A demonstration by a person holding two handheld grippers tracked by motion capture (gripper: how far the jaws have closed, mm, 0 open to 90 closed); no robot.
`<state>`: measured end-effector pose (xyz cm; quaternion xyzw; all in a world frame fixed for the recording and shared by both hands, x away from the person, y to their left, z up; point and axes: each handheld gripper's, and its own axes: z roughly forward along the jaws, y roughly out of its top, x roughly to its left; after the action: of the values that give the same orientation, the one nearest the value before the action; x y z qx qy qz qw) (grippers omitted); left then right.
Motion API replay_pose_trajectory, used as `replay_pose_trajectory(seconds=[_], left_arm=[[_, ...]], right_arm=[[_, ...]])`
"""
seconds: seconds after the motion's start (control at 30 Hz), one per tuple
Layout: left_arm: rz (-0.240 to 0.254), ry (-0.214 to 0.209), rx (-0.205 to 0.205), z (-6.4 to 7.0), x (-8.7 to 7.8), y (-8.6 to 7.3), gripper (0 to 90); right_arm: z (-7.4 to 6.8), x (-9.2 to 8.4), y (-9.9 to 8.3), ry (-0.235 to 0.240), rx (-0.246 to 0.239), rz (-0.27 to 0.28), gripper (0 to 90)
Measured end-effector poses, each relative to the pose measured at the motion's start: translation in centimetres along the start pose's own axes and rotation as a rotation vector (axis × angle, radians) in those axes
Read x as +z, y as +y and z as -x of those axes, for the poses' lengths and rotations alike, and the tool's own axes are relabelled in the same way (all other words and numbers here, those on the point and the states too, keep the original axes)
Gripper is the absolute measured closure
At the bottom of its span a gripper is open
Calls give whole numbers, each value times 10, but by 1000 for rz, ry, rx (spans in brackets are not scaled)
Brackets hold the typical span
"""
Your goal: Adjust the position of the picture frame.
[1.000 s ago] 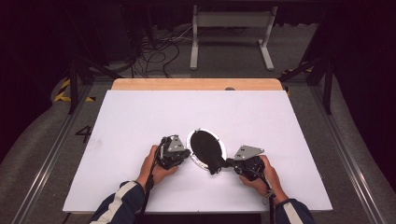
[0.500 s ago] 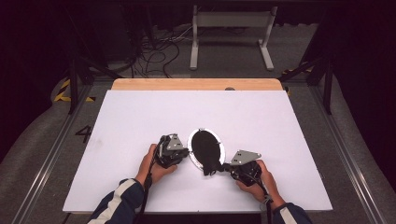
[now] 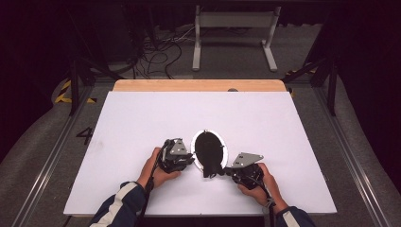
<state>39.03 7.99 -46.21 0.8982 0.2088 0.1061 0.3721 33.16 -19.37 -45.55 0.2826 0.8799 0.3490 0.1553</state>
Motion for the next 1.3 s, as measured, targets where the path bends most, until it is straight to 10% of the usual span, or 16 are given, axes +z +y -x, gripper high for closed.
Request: replay_pose_trajectory(seconds=[0.8, 1.13, 1.3], left_arm=[[12, 45, -1, -1, 2, 2, 773], [57, 94, 129, 13, -54, -22, 644], [104, 107, 92, 12, -79, -44, 489]], right_arm=[[-5, 3, 2, -37, -1, 6, 900], [0, -5, 6, -13, 12, 27, 849], [-3, -11, 10, -12, -2, 40, 831]])
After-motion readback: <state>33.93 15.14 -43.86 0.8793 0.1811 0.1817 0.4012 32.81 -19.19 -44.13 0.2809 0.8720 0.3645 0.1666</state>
